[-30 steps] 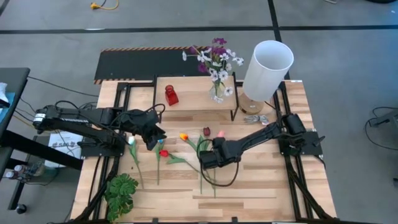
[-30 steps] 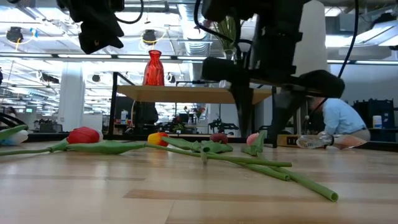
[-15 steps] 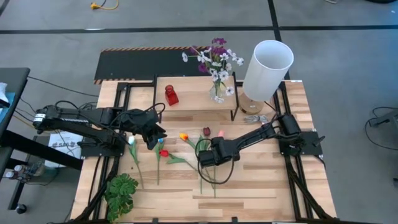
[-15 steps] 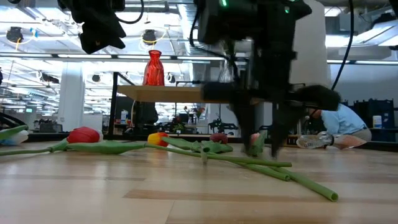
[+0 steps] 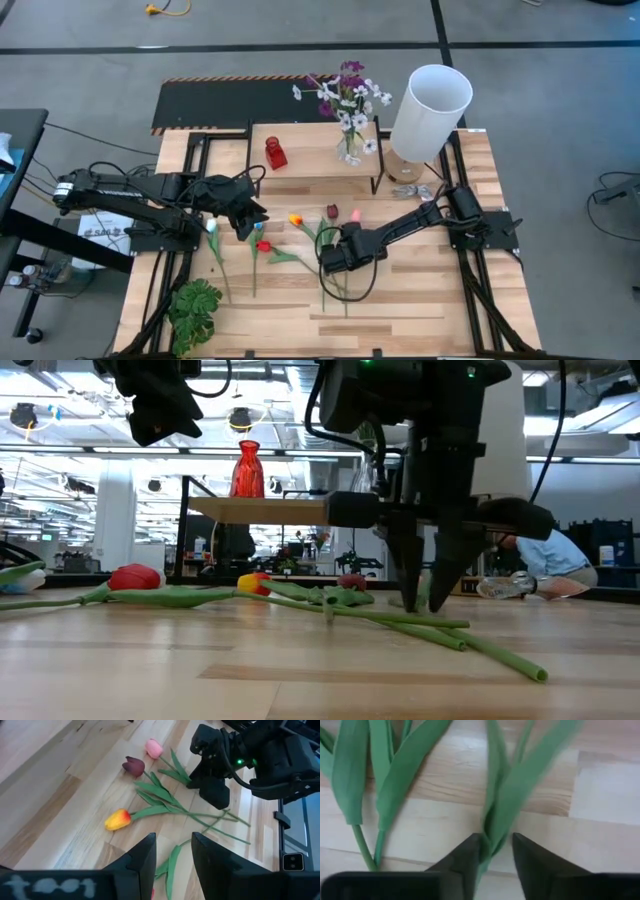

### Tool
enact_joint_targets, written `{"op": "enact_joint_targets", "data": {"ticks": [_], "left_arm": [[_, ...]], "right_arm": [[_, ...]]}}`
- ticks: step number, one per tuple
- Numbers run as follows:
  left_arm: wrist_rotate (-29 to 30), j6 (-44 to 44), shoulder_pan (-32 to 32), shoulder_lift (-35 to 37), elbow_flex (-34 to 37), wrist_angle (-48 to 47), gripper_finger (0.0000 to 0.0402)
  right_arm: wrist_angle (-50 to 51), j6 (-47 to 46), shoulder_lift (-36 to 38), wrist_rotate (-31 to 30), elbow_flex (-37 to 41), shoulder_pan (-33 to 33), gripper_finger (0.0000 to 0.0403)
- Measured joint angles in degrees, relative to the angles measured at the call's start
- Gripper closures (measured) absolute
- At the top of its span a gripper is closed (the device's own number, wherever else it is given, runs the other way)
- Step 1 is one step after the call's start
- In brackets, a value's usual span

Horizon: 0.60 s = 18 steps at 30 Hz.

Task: Pick and place flowers into a vace then onto a shelf
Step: Put the pink flower into the red vase on the shelf

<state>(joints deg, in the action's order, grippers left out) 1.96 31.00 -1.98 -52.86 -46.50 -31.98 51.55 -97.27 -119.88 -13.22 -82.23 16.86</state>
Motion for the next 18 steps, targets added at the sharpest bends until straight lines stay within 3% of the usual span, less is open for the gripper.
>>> {"op": "enact_joint_targets", "data": {"ticks": [5,14,18], "left_arm": [[-0.2,0.0,0.0,0.0,0.0,0.0,0.0290],[-2.9,-5.2,0.0,0.3,0.0,6.8,0.0290],[-4.7,-8.4,0.0,0.5,0.0,13.6,0.0290]], "right_arm": [[-0.4,0.3,-0.2,-5.2,0.1,0.7,0.0388],[6.8,3.0,1.3,-10.0,-5.5,2.7,0.0397],[14.6,3.1,3.6,-17.8,-11.1,5.9,0.0400]]}}
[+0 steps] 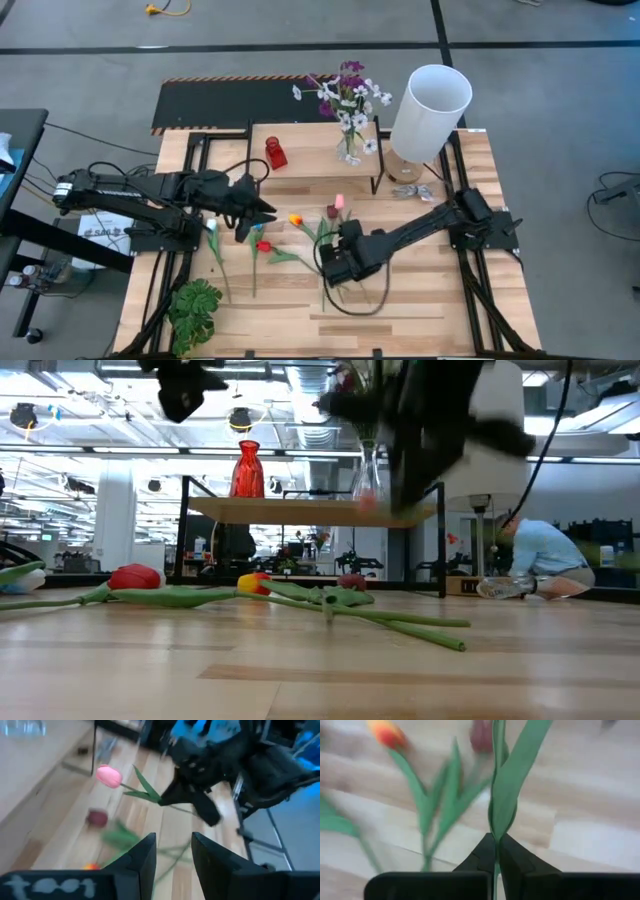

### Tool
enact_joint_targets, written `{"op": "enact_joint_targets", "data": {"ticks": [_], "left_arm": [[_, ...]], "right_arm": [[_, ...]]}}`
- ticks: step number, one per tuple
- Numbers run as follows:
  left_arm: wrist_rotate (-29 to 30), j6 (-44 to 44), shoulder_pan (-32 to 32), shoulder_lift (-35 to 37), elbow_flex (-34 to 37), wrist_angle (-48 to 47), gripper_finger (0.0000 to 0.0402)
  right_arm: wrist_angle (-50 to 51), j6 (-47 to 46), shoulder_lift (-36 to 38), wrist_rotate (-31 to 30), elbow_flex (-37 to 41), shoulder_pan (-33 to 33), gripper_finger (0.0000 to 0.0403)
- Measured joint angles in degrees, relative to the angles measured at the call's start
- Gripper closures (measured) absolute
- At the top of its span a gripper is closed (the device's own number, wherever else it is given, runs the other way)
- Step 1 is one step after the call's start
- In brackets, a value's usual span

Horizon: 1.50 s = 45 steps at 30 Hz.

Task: Pick and place flowers into a vace then onto a shelf
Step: Put the pink flower into the red vase on the shelf

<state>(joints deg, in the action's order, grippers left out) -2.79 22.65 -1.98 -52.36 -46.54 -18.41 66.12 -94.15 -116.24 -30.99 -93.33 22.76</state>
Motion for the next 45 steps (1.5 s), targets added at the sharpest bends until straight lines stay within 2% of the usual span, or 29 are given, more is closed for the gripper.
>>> {"op": "enact_joint_targets", "data": {"ticks": [4,8,12,16,19,23,28,36,45], "left_arm": [[0.0,-1.5,0.0,-0.2,0.0,7.6,0.0290],[-0.8,-1.9,0.0,-2.2,0.0,15.4,0.0290],[-3.7,-0.8,0.0,-6.0,-0.1,23.1,0.0290],[-6.2,1.5,0.0,-11.2,0.0,32.4,0.0290],[-8.6,2.8,0.1,-14.8,0.0,43.0,0.0290],[-9.4,3.6,0.1,-18.0,0.0,51.8,0.0290],[-10.3,5.1,0.0,-20.1,0.0,54.4,0.0290],[-9.5,5.7,-0.3,-21.1,0.0,60.3,0.0290],[-8.8,6.9,-0.5,-21.9,0.0,60.4,0.0290]], "right_arm": [[7.2,-1.1,3.0,-10.0,-5.1,3.9,0.0401],[8.7,0.3,5.9,-20.1,-7.6,7.0,0.0401],[7.2,6.8,8.4,-28.5,-9.7,9.2,0.0402],[2.6,17.3,10.1,-34.7,-11.7,10.2,0.0402],[-1.7,25.1,10.9,-35.6,-12.7,10.1,0.0402],[-9.6,33.7,11.0,-35.6,-12.9,9.4,0.0402],[-14.7,38.9,11.0,-35.5,-12.9,8.6,0.0403],[-18.6,41.3,11.0,-34.9,-12.9,7.4,0.0403],[-25.1,48.1,11.0,-32.2,-12.9,5.8,0.0403]]}}
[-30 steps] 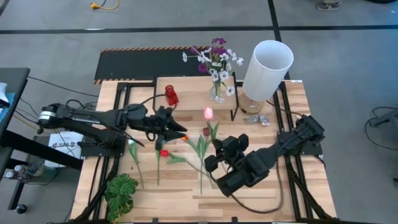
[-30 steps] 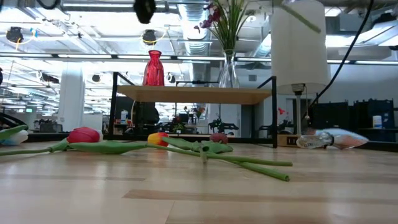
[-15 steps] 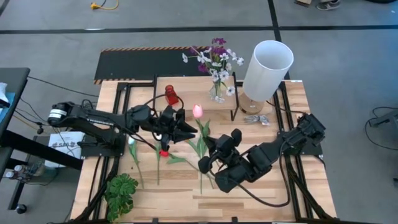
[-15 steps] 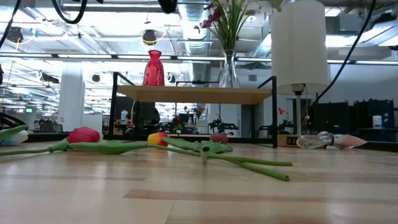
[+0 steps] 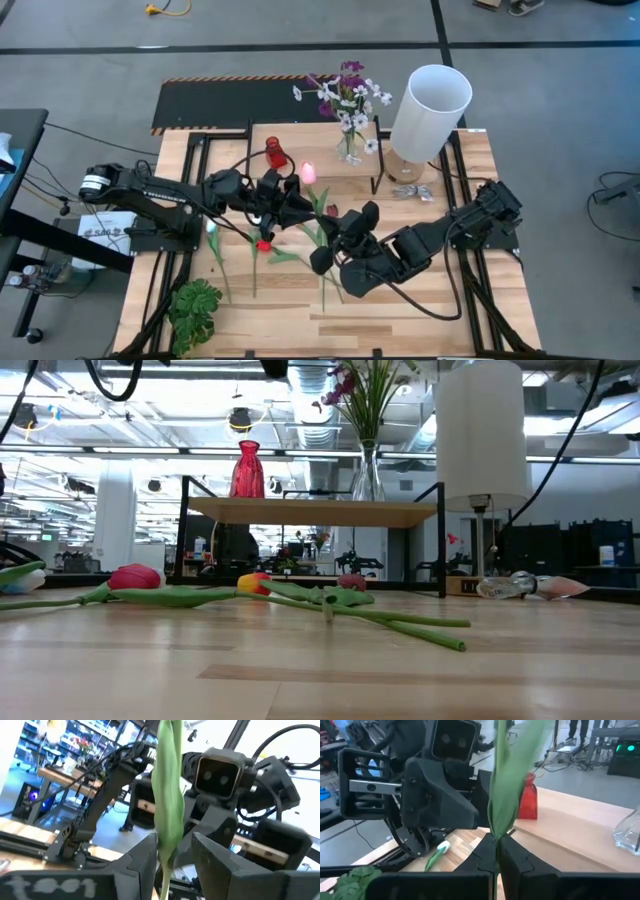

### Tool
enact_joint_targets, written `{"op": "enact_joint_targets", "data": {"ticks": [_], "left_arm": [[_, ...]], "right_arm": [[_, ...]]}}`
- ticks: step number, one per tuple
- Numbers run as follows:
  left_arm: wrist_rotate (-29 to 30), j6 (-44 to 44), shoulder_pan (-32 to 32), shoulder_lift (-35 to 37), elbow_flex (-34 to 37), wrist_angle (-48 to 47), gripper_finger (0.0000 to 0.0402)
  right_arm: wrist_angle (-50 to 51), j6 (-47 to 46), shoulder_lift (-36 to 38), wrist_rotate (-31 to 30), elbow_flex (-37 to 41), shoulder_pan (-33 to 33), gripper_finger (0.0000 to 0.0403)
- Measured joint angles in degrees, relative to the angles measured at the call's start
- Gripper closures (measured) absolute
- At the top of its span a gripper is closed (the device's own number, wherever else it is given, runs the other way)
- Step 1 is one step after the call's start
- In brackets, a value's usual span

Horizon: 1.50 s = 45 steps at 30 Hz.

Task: Pick and place flowers into a vace then onto a shelf
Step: Put the pink flower into the red vase on the shelf

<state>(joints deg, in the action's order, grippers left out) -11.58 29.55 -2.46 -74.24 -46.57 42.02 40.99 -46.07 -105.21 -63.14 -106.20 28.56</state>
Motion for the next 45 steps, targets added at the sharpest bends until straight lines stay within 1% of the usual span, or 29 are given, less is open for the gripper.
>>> {"op": "enact_joint_targets", "data": {"ticks": [10,13,18,20,24,27,29,32,36,39,42,45], "left_arm": [[0.3,0.0,-0.1,0.0,0.0,1.0,0.0292],[0.4,-0.1,0.0,0.1,0.0,1.3,0.0315],[0.3,-0.7,0.0,0.1,-0.2,1.0,0.0384],[0.5,-0.9,0.0,0.1,-0.2,1.0,0.0394],[0.4,-0.9,0.1,0.0,-0.2,0.4,0.0394],[-1.0,-0.1,1.0,0.4,-0.2,-0.2,0.0398],[-2.0,0.3,2.0,1.6,-0.3,-1.5,0.0399],[-3.2,0.4,3.8,4.7,-0.3,-5.7,0.0399],[-5.2,0.1,7.6,10.7,-0.4,-14.8,0.0400],[-5.2,-2.7,11.6,16.0,-0.6,-23.1,0.0401],[-3.8,-7.1,16.8,20.2,-4.0,-33.7,0.0401],[-0.8,-13.9,22.0,21.8,-10.6,-43.2,0.0401]], "right_arm": [[0.1,0.1,0.0,2.1,0.0,-0.8,0.0403],[0.0,0.0,0.0,3.1,0.0,-1.0,0.0402],[-0.3,0.0,0.0,3.2,0.0,-1.0,0.0399],[-0.2,0.1,0.0,3.2,0.0,-1.0,0.0396],[1.8,0.0,0.0,3.4,0.0,-0.8,0.0377],[3.8,-0.6,0.0,3.2,0.0,0.5,0.0349],[6.6,-3.2,0.0,3.3,0.0,1.8,0.0329],[13.5,-10.8,0.0,5.6,0.0,3.7,0.0296],[23.2,-23.0,0.0,10.1,0.0,6.1,0.0248],[27.6,-27.6,0.0,13.8,0.2,7.5,0.0218],[29.3,-31.0,-0.1,14.9,2.1,8.5,0.0202],[32.4,-33.8,-0.1,16.2,3.2,8.7,0.0199]]}}
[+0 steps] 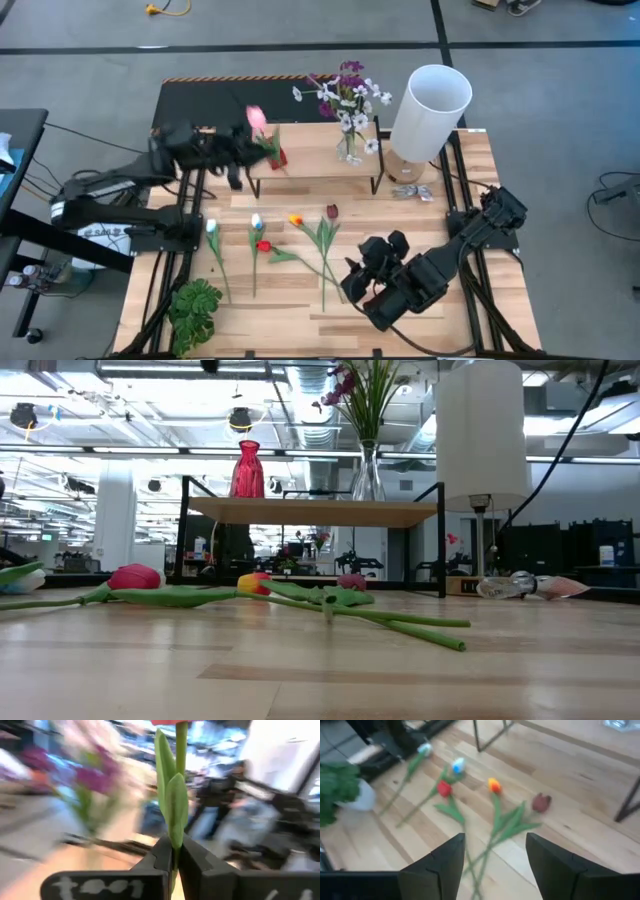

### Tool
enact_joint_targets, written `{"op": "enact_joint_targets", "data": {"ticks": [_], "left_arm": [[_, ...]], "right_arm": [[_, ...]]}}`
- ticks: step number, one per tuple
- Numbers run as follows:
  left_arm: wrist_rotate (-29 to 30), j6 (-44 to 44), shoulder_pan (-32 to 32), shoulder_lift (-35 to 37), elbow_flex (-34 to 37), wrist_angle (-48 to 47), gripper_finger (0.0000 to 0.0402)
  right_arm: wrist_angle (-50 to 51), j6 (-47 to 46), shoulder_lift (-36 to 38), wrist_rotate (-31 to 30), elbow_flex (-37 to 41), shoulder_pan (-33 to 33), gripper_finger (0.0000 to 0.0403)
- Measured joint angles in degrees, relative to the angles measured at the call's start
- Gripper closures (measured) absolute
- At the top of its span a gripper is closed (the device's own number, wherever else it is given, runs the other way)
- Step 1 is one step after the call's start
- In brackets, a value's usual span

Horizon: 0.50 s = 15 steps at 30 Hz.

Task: Pick and place flowers into a vace then onto a shelf
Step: Put the pink flower into the red vase on the shelf

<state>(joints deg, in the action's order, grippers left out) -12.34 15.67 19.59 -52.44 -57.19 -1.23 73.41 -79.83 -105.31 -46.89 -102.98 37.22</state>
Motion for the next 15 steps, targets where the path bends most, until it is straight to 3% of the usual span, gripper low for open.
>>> {"op": "enact_joint_targets", "data": {"ticks": [3,6,10,15], "left_arm": [[3.6,-6.9,5.6,-0.6,-7.1,-9.7,0.0401],[3.6,-10.4,10.9,-3.2,-12.9,-13.6,0.0401],[0.6,-11.9,17.7,-7.0,-18.7,-17.2,0.0401],[-4.0,-11.5,21.5,-11.4,-24.3,-21.2,0.0401]], "right_arm": [[0.4,-0.3,0.0,0.8,1.5,-0.6,0.0204],[0.4,-0.2,0.0,0.9,2.4,-1.0,0.0212],[0.4,-0.3,0.0,1.0,2.9,-1.0,0.0221],[0.2,-0.3,0.0,0.9,2.9,-0.3,0.0227]]}}
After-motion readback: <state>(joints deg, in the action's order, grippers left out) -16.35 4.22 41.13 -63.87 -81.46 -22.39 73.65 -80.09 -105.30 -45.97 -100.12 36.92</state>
